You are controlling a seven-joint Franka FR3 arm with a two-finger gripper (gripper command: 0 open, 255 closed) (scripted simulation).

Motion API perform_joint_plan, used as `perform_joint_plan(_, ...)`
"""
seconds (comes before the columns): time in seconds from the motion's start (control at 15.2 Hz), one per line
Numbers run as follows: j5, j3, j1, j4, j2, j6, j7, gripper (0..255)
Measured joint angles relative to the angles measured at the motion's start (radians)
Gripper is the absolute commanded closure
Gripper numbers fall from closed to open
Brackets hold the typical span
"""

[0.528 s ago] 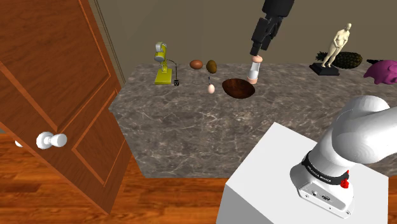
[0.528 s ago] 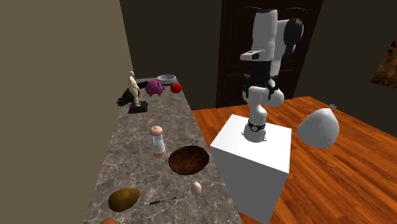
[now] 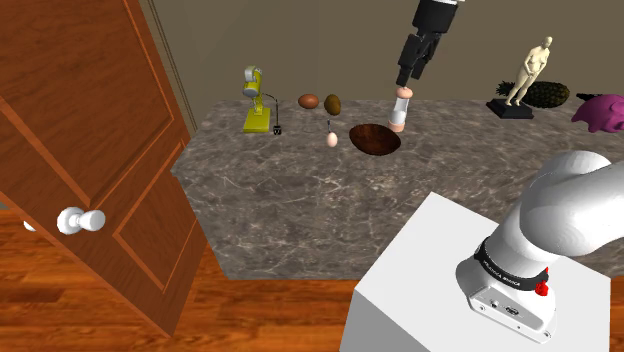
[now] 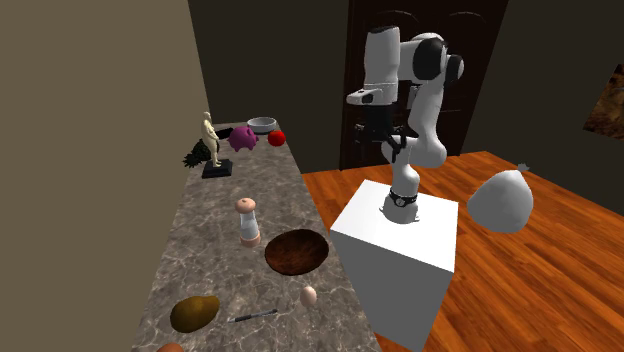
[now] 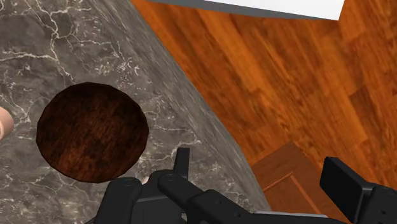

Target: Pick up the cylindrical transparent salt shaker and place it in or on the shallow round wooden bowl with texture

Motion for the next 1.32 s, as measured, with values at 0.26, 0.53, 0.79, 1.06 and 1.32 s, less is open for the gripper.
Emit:
perform_joint_plan(0.26,-0.016,-0.07,-0.014,0.046,0.099,0.037,-0.078,0)
perform_joint_plan(0.53,-0.024,-0.156,-0.031,0.107,0.212,0.07,-0.178,0)
perform_joint_plan(0.79,-0.012,-0.224,-0.043,0.155,0.316,0.107,-0.264,0)
perform_joint_plan(1.06,0.021,-0.293,-0.056,0.247,0.448,0.119,-0.362,0)
perform_joint_plan(1.32,0.086,-0.351,-0.078,0.374,0.614,0.118,-0.464,0)
